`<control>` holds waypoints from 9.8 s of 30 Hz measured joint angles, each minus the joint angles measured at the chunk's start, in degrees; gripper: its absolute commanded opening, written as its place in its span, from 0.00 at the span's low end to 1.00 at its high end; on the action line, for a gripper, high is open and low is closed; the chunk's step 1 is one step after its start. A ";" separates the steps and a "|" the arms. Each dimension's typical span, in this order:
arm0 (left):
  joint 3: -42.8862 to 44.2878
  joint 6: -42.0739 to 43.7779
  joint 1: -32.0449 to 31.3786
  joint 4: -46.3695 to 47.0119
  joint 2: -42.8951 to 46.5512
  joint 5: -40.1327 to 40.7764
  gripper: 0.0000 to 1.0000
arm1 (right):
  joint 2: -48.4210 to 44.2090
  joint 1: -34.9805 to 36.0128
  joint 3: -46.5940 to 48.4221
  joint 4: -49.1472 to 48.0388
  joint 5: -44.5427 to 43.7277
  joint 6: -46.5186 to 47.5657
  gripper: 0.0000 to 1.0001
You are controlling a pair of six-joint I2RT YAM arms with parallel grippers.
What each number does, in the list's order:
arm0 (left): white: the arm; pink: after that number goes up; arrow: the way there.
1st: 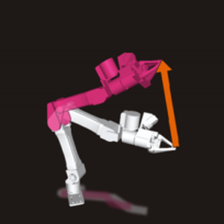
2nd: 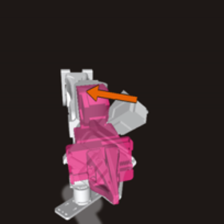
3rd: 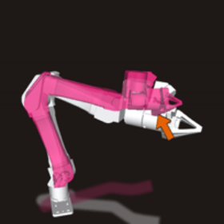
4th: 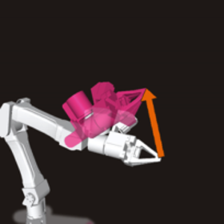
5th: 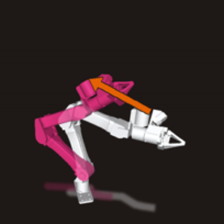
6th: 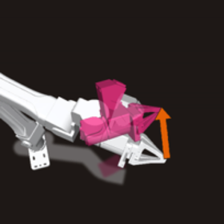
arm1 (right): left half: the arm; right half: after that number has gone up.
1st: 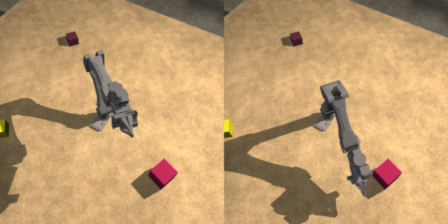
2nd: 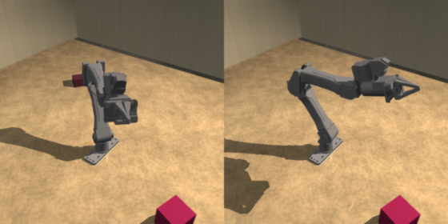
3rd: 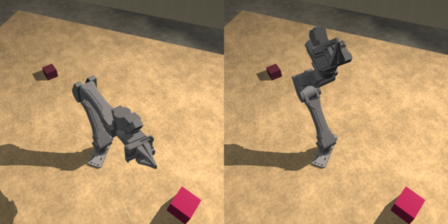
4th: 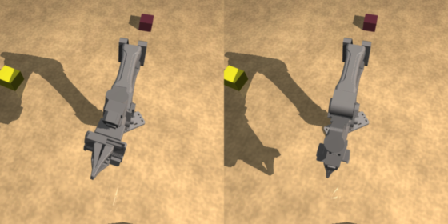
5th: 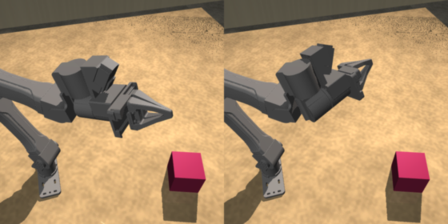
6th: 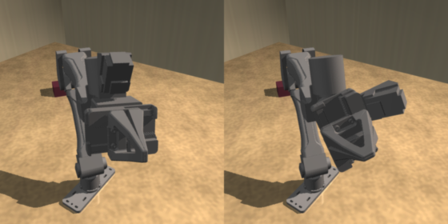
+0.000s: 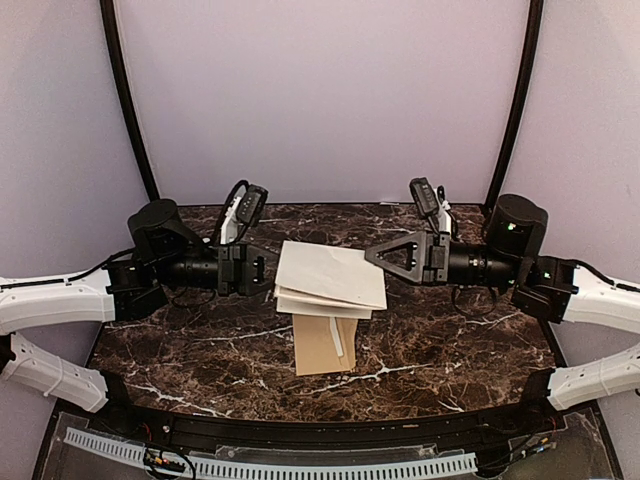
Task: Place the letter into the envelope and seal it
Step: Fold the letter.
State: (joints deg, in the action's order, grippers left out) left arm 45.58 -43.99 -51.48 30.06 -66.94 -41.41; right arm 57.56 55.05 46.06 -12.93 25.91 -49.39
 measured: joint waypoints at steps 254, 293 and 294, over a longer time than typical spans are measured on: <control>20.61 25.29 -1.20 -45.57 -6.99 1.38 0.00 | 11.23 3.10 10.71 23.98 7.85 15.15 0.00; 2.99 -3.37 -9.42 2.54 1.25 34.99 0.00 | 11.06 6.82 -1.49 -15.04 -13.68 -3.10 0.50; 2.99 -3.43 -9.57 2.71 1.03 35.15 0.00 | 11.39 6.88 -1.25 -15.50 -13.62 -3.23 0.48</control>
State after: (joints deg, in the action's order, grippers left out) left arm 48.58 -47.42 -61.06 32.77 -65.91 -6.26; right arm 68.95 61.93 44.82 -28.42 12.29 -52.62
